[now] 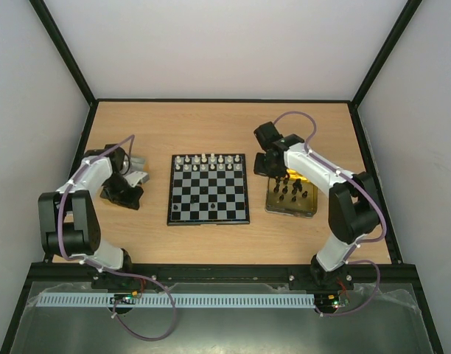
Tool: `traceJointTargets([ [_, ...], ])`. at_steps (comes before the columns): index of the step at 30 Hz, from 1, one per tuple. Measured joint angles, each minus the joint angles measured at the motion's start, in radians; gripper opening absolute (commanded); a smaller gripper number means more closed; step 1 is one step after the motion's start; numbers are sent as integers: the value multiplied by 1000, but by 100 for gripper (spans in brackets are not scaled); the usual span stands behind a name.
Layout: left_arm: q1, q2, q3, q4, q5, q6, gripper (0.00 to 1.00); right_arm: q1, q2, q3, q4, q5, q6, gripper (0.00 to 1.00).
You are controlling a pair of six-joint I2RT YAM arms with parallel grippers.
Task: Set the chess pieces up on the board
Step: Move the storage box to the center of the board.
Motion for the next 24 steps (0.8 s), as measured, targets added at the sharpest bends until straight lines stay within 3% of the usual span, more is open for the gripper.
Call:
traceJointTargets([
  [3,-10,-11,5,1,1,-12,3,0,-13,-3,0,0,0,2],
  [5,-10,-24,25,-4,-5,-17,25,0,-32,-11,-1,0,0,8],
  [8,-9,-43,100,-9,-13,-28,62,10,-65,-15,-13,8,-3,28],
  [10,-9,-53,177,-10,-16,-43,77,21,-89,-17,-24,25,3,37],
  [14,-9,-56,301,-9,-25,-58,98,86,-138,-19,-47,50,19,39],
  [20,-9,-57,329,-14,-21,-24,99,229,-148,31,-103,87,117,38],
  [22,-10,-57,329,-14,-6,-1,91,285,-132,93,-127,98,159,45],
  [24,-15,-57,324,-11,10,17,76,326,-114,157,-143,113,197,50],
])
